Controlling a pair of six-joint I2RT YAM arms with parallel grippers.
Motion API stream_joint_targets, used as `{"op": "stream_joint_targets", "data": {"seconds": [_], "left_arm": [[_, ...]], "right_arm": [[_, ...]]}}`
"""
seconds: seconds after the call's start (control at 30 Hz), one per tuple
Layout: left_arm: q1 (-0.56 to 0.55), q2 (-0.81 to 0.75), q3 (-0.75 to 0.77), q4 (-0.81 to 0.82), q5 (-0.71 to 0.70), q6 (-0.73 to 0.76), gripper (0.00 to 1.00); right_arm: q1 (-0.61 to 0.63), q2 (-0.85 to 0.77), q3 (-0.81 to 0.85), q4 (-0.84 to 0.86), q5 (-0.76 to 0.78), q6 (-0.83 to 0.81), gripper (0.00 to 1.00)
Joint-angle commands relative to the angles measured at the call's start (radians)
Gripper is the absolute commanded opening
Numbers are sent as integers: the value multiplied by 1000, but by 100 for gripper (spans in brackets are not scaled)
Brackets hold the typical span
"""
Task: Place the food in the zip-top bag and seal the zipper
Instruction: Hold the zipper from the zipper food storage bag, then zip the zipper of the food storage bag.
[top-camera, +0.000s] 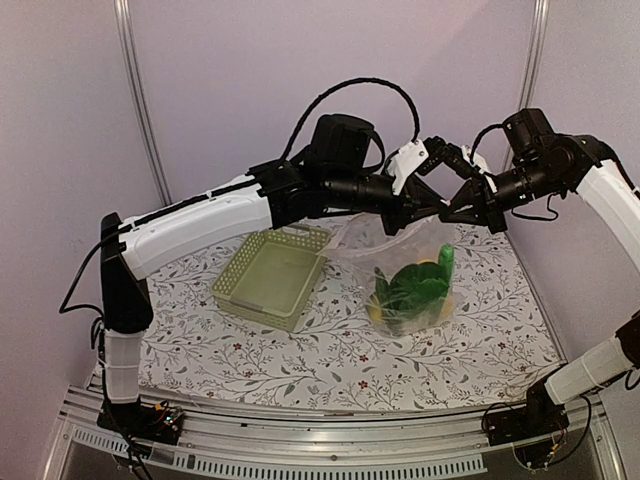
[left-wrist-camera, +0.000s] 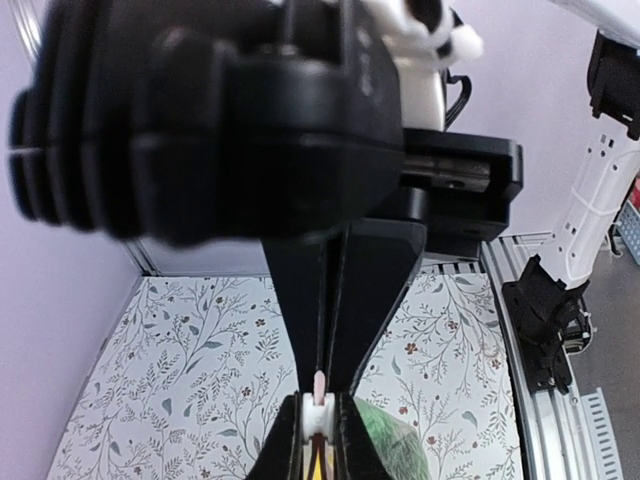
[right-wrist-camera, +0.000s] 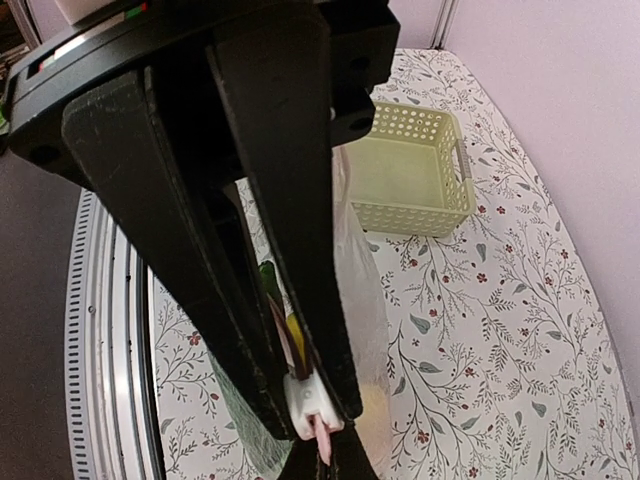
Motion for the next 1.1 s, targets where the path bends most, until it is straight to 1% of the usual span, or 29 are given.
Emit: {"op": "stream_joint_targets", "data": {"seconds": [0.0,0.2,0.33,0.47,0.8,1.07], "left_arm": [[12,10,18,-25,9,-22,5],[24,0,-3,-50,4,-31,3],[50,-31,-45,-63,22,-61,2],[71,-76,-116,-82,4,-63,2],[105,-245,-404,-59,-52,-79,0],[133,-358,-580,-28,-71,-104,0]], "right_arm": [[7,-23,-11,36,-6,-4,0],[-21,-40,-3,114,4,38,0],[-102,-11,38,98,-63,39,0],[-171,11,49,99,-125,35,0],[-260,48,48,138,-155,48,0],[-276,72,48,162,-152,66,0]]}}
